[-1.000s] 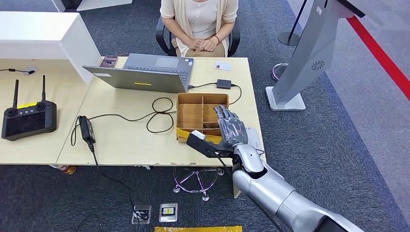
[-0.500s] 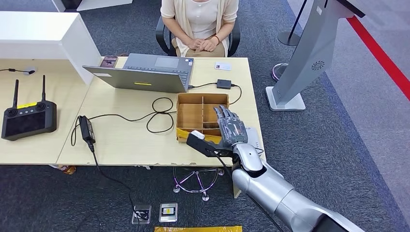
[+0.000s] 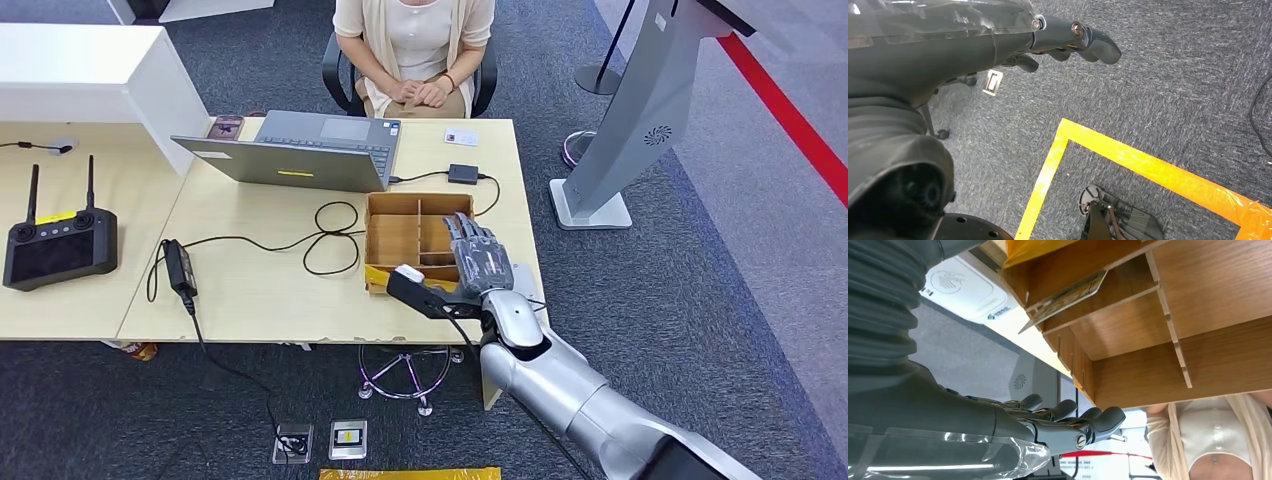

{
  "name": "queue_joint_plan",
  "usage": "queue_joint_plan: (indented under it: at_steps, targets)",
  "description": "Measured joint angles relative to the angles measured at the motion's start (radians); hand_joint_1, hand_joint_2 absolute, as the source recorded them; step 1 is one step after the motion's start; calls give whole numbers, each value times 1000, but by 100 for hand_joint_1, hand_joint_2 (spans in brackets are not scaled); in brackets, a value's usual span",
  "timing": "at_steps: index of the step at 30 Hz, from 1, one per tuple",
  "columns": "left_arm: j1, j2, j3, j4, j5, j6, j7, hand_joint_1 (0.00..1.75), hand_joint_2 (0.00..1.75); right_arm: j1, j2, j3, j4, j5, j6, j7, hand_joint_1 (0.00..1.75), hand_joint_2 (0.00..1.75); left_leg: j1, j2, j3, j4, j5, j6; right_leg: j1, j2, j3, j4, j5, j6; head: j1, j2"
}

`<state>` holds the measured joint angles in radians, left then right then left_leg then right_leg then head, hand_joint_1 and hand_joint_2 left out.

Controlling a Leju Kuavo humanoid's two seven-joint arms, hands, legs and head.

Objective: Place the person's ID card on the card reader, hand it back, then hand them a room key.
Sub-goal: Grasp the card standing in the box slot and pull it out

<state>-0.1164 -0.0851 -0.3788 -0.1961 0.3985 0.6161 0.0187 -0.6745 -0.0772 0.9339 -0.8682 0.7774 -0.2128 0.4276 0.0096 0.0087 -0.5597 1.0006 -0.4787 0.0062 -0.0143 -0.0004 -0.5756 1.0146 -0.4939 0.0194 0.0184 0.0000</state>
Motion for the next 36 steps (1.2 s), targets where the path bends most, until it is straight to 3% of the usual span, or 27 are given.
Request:
queue_joint_plan:
  at_steps: [32, 33, 36]
  targets:
    - [0, 0, 0, 0, 20, 1, -1, 0, 0, -14, 23, -36, 78, -6, 0, -54, 0, 175, 0, 0, 0, 0, 0, 0, 0, 0, 0, 0, 0, 0, 0, 0]
    - [0, 0, 0, 0, 20, 1, -1, 0, 0, -15, 25, -36, 81, -6, 1, -57, 5, 175, 0, 0, 0, 0, 0, 0, 0, 0, 0, 0, 0, 0, 0, 0]
    - [0, 0, 0, 0, 21, 1, -2, 0, 0, -15, 31, -36, 87, -9, 2, -62, 134, 175, 0, 0, 0, 0, 0, 0, 0, 0, 0, 0, 0, 0, 0, 0]
